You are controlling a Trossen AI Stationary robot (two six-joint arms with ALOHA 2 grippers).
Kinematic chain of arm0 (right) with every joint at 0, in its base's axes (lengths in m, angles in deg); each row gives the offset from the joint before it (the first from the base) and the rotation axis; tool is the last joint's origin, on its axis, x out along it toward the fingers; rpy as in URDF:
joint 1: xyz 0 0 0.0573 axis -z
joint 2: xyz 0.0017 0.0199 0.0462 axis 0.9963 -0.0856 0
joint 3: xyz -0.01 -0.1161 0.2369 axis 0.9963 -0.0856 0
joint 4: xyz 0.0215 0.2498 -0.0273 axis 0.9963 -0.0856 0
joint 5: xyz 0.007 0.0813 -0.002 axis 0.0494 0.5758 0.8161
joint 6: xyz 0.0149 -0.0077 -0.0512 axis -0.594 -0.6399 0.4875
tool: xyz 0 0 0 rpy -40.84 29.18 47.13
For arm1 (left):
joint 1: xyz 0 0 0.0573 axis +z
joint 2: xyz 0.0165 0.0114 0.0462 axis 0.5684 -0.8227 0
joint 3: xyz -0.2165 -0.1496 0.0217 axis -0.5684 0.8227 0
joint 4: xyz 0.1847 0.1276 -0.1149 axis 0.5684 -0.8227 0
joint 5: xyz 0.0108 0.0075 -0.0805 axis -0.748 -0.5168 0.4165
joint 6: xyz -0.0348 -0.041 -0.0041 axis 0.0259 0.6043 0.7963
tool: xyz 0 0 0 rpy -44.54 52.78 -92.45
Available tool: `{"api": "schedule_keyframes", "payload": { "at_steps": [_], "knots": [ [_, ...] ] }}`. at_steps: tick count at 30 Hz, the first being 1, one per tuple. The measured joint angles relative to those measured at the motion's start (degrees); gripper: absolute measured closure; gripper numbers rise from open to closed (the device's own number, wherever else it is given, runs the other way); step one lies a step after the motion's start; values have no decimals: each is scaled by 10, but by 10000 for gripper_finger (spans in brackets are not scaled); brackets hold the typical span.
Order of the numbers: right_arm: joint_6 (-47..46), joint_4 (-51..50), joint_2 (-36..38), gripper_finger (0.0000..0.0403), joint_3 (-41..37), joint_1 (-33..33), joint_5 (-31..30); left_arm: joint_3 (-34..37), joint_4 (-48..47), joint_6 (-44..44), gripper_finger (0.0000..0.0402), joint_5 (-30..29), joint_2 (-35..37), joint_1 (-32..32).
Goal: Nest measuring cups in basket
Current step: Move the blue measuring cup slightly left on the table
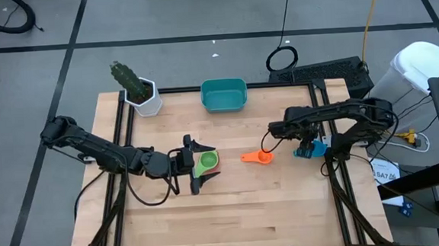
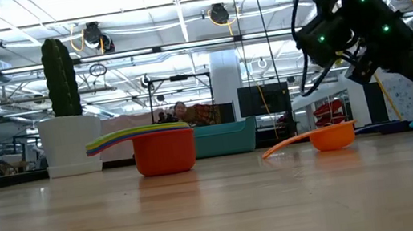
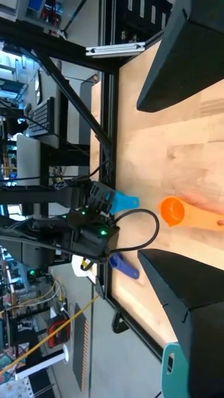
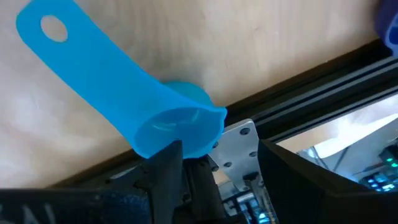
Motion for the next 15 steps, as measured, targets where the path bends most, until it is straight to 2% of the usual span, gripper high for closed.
{"api": "schedule_keyframes", "payload": {
  "at_steps": [7, 15],
  "knots": [
    [22, -2, 0, 202, -1, -18, 0, 0, -1, 12, 23, 0, 0, 0],
    [30, 1, 0, 202, -37, -59, 2, 0, -1, 14, 23, 0, 0, 0]
  ]
}}
